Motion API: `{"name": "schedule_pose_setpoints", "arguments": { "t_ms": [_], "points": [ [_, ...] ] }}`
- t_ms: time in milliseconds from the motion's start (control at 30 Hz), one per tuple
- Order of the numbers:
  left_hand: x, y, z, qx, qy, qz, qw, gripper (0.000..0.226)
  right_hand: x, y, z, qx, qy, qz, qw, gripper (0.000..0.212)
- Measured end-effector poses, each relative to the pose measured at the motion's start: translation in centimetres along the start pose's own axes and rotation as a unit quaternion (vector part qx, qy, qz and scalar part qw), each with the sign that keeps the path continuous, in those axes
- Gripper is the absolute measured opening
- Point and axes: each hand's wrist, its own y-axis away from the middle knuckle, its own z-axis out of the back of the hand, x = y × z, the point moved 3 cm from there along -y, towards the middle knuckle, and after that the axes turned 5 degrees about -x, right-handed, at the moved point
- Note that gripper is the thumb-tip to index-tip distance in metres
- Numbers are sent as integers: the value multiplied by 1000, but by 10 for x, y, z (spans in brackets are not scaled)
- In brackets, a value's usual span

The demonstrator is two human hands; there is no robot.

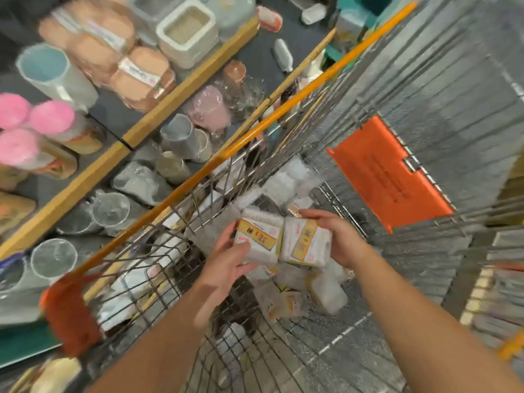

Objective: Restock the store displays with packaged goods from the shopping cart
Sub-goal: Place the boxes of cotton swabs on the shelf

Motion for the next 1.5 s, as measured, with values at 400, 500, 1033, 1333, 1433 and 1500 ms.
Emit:
{"name": "schedule_pose_setpoints", "arguments": {
  "t_ms": [400, 500, 1033, 1333, 1433, 1500],
  "points": [
    [-73, 143, -35, 89, 7, -101, 991, 66, 47, 178, -61, -111, -39, 83, 990, 49],
    [-85, 186, -37, 86, 14, -157, 984, 56, 58, 215, -76, -55, 4, 109, 992, 68],
    [-87, 446, 49, 8, 85, -396, 914, 81, 87, 420, -235, 183, 142, 259, 938, 48],
    [-157, 638, 213, -149, 93, -566, 805, 65, 105, 538, -485, 333, 347, 367, 796, 55],
    [-180, 692, 273, -182, 63, -592, 783, 51, 99, 581, -571, 378, 406, 392, 734, 39],
    [-194, 728, 309, -199, 40, -604, 771, 49, 91, 607, -630, 414, 424, 400, 699, 28]
  ]
}}
